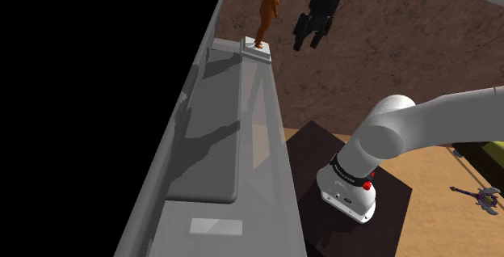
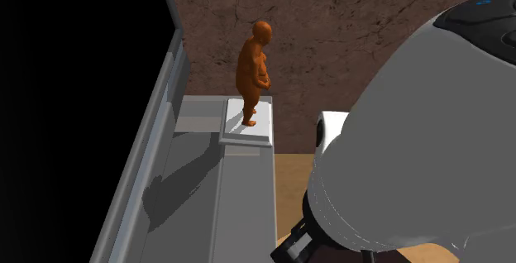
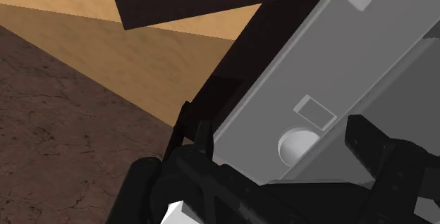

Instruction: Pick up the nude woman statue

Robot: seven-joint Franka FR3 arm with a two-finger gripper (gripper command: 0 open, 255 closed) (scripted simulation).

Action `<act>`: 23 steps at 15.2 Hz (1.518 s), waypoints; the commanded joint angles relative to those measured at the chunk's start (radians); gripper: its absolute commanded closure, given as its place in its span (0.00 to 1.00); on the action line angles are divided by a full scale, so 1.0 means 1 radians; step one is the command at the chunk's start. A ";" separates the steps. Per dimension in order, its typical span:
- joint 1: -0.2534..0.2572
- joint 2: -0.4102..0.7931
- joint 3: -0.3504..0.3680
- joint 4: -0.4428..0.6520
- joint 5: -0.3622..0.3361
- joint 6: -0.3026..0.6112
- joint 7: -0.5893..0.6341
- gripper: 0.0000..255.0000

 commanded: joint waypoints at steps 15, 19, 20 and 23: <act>-0.079 0.305 -0.035 0.234 -0.036 0.372 0.104 0.00; -0.100 0.385 -0.048 0.322 -0.043 0.450 0.135 0.00; -0.105 0.405 -0.052 0.345 -0.045 0.468 0.143 0.00; -0.121 0.462 -0.063 0.417 -0.048 0.518 0.167 0.00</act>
